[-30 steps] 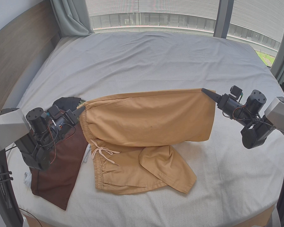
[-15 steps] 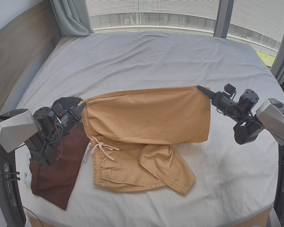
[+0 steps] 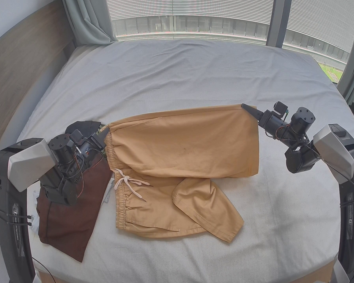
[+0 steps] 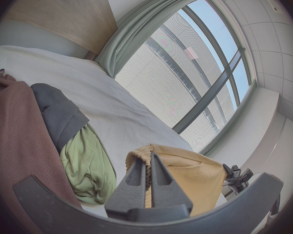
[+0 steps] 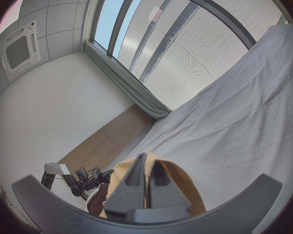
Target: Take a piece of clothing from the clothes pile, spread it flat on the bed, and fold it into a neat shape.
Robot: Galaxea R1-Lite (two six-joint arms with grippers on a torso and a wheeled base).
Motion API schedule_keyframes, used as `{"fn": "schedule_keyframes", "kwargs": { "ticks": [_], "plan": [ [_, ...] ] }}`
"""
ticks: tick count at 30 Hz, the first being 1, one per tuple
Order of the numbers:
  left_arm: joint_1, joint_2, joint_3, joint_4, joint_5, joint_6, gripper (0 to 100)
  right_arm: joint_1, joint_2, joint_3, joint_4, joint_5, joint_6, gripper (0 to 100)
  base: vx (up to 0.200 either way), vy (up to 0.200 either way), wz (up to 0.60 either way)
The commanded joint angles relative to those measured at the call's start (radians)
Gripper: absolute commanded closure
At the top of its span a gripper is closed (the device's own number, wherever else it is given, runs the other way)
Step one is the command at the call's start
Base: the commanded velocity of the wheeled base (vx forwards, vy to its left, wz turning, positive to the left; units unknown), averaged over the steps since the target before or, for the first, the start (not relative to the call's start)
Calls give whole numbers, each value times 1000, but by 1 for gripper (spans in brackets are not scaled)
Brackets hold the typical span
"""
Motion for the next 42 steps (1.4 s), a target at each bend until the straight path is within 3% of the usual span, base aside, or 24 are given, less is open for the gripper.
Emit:
{"fn": "schedule_keyframes", "kwargs": {
  "ticks": [1, 15, 37, 38, 42],
  "plan": [
    [-2, 38, -37, -1, 6, -5, 100, 1, 51, -59, 15, 1, 1, 100, 0, 0, 0],
    [-19, 91, -125, -1, 40, -69, 100, 4, 145, -299, 155, 1, -1, 100, 0, 0, 0],
    [-16, 130, -166, -1, 39, -74, 100, 1, 183, -405, 224, -23, -4, 100, 0, 0, 0],
    [-16, 130, -166, -1, 39, -74, 0, 1, 183, -407, 227, -26, -4, 0, 0, 0, 0],
    [-16, 125, -168, -1, 39, -88, 0, 3, 189, -467, 239, -62, -4, 0, 0, 0, 0]
  ]
}}
